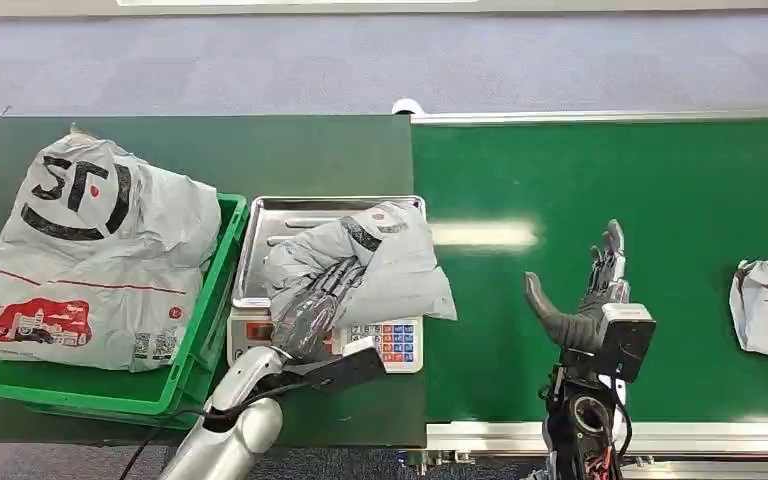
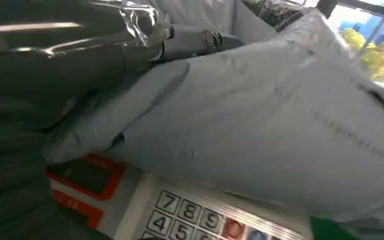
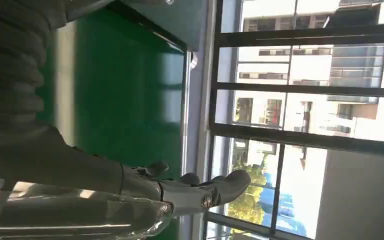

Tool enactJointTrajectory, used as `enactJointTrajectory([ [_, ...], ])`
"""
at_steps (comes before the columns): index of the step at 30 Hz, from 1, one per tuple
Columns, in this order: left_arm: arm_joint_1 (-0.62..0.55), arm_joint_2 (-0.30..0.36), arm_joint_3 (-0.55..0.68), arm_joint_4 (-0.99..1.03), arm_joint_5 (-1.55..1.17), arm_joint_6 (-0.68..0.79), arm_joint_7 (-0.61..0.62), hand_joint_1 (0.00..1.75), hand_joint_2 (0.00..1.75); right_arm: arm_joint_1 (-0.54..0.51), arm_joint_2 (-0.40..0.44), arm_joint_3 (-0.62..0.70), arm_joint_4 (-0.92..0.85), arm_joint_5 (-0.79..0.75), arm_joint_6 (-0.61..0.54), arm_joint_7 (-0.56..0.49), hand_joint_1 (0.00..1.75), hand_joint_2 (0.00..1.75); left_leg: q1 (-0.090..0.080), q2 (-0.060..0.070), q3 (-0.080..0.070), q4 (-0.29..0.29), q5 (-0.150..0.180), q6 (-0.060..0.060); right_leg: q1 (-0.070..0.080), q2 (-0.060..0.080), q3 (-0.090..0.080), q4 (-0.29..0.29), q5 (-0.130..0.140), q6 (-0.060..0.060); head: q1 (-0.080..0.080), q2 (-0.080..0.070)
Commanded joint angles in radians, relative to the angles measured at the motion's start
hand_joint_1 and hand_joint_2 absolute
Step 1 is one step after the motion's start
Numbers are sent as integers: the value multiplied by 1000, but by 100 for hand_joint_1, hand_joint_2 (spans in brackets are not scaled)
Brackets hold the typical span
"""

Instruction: Moved the parcel from conveyor to table for the left to box.

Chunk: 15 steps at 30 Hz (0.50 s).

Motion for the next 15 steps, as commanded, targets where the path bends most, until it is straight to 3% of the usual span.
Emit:
enactJointTrajectory([
  [1,-58,-15,-36,252,-24,-21,16,0,175,27,25,-75,40,14,9,5,0,175,0,0,3,-3,1,1,0,-2,5,-3,1,0,0,0],
  [5,-61,-33,10,248,9,-26,32,7,175,42,32,-90,11,20,7,16,0,175,-1,-1,6,-3,1,1,-1,-3,7,-3,1,0,0,0],
  [6,-58,-38,28,234,28,-15,26,127,175,48,33,-93,0,22,7,19,0,175,-1,-2,7,-2,1,0,-1,-3,8,-2,0,0,0,0],
  [8,-51,-37,40,207,44,10,8,166,175,57,34,-99,-15,23,9,22,0,175,0,-2,8,-2,1,0,-1,-3,9,-3,0,0,0,0],
  [9,-45,-39,49,190,60,22,-10,175,175,58,35,-100,-18,24,10,24,0,175,-1,-3,8,-1,1,0,-2,-4,10,-1,-1,1,1,0],
  [15,7,-38,85,65,216,33,-118,175,175,53,34,-92,0,24,22,28,0,175,-1,-1,10,-1,0,0,-1,-2,11,-1,-1,1,0,0],
])
